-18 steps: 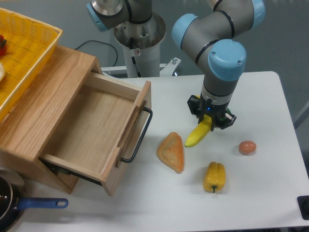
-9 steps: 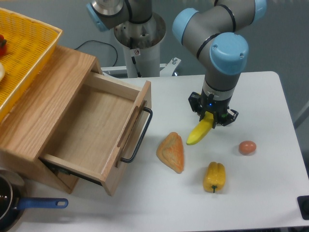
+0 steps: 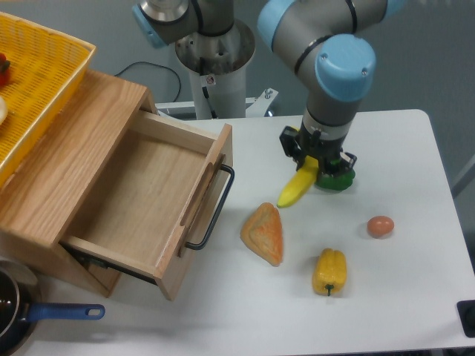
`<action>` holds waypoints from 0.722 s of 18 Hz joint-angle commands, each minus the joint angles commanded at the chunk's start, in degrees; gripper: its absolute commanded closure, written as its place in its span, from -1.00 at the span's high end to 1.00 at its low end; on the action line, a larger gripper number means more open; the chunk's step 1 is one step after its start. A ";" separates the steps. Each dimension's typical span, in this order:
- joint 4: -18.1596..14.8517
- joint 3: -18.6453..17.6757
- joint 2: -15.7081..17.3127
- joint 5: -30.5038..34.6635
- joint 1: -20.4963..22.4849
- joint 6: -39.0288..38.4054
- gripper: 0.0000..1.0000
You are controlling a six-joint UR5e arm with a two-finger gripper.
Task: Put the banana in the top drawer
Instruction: 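Lift the banana and carry it toward the open wooden drawer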
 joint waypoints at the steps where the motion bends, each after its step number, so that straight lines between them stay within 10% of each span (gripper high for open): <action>1: -1.40 0.35 0.44 -0.61 0.00 0.00 -0.43; 13: -10.64 0.53 8.35 -6.86 -1.05 0.00 -0.43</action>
